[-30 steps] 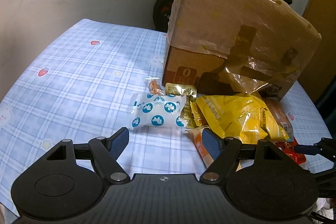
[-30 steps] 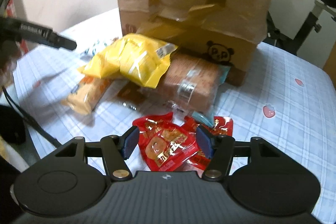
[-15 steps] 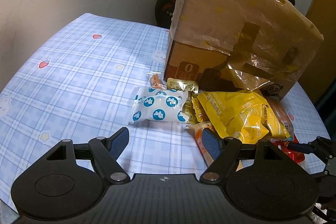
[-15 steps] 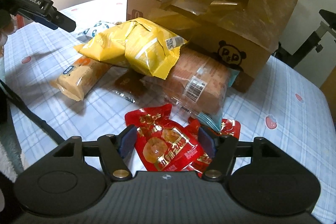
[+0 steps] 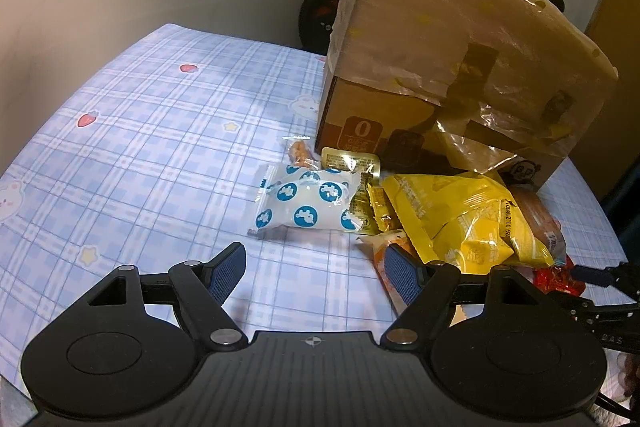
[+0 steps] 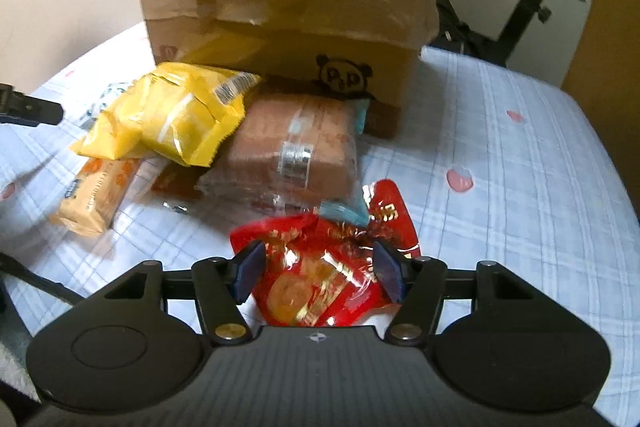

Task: Organize snacks
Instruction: 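Lower the right gripper to the pile and grasp the red meat snack packet, then grasp the blue-dotted white packet with the left gripper while the right gripper lifts the red packet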

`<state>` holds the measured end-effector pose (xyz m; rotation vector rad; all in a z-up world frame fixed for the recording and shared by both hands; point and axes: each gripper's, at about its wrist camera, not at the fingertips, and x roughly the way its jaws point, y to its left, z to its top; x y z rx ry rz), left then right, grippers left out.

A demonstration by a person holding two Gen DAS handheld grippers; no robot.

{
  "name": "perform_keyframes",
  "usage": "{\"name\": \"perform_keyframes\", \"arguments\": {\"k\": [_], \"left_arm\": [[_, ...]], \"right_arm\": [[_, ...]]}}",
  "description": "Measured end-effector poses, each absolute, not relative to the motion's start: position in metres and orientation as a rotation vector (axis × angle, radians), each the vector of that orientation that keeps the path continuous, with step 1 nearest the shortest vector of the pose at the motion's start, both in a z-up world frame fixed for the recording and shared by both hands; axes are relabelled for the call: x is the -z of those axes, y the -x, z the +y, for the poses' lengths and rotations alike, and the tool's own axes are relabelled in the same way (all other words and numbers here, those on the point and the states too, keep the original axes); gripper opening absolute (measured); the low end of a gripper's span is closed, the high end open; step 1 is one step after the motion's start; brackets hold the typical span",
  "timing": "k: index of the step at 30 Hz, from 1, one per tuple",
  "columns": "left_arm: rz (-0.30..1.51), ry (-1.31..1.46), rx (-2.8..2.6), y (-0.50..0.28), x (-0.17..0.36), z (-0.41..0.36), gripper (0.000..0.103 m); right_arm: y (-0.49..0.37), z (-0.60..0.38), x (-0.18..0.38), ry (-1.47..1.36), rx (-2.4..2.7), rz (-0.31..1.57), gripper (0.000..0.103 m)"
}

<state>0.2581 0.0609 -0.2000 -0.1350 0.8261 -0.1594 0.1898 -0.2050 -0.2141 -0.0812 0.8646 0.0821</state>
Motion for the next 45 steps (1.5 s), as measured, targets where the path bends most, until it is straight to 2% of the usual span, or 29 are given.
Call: {"name": "perform_keyframes", "arguments": {"k": [14, 21, 29, 45], "left_arm": [[0.835, 0.151, 0.159, -0.257, 0.202, 0.063, 0.078], [0.838, 0.149, 0.161, -0.259, 0.202, 0.061, 0.078], [0.836, 0.149, 0.164, -0.259, 0.202, 0.062, 0.078], [0.8, 0.063, 0.194, -0.283, 0.203, 0.061, 0.073]], "right_arm": [[-0.183, -0.178, 0.223, 0.422, -0.341, 0.848, 0.063], [-0.188, -0.204, 0.228, 0.201, -0.307, 0.89, 0.063], [-0.183, -0.205, 0.224, 0.105, -0.259, 0.898, 0.052], [-0.178, -0.222, 0.179, 0.0, -0.181, 0.741, 0.052]]}}
